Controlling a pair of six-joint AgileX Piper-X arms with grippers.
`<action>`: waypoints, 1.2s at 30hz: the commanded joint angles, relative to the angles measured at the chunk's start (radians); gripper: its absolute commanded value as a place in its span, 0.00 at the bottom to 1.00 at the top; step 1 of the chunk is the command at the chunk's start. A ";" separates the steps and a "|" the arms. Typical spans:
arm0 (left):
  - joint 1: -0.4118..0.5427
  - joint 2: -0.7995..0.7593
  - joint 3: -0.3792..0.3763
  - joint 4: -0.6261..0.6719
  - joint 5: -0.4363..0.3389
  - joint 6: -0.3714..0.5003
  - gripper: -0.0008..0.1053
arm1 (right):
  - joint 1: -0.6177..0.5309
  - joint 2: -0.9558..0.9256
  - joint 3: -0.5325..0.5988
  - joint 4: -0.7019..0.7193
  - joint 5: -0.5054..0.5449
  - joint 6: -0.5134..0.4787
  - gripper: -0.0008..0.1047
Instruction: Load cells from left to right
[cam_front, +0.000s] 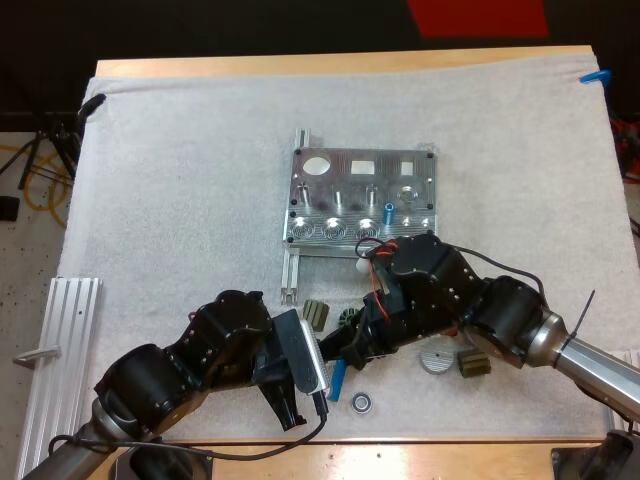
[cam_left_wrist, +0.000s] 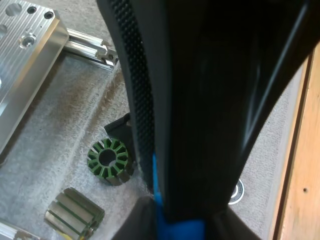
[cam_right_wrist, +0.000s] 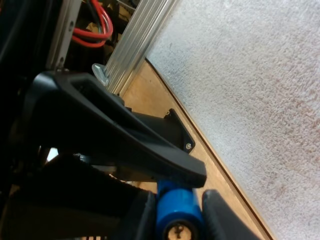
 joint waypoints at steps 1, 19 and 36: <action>-0.003 -0.003 -0.014 -0.006 0.006 0.004 0.12 | 0.001 -0.001 -0.003 -0.003 -0.015 -0.003 0.01; -0.003 -0.140 -0.093 0.177 -0.168 -0.052 0.62 | -0.007 -0.001 -0.145 0.164 0.477 -0.152 0.01; -0.003 -0.282 -0.073 0.223 -0.259 -0.183 0.62 | -0.291 0.224 -0.302 0.284 0.669 -0.239 0.01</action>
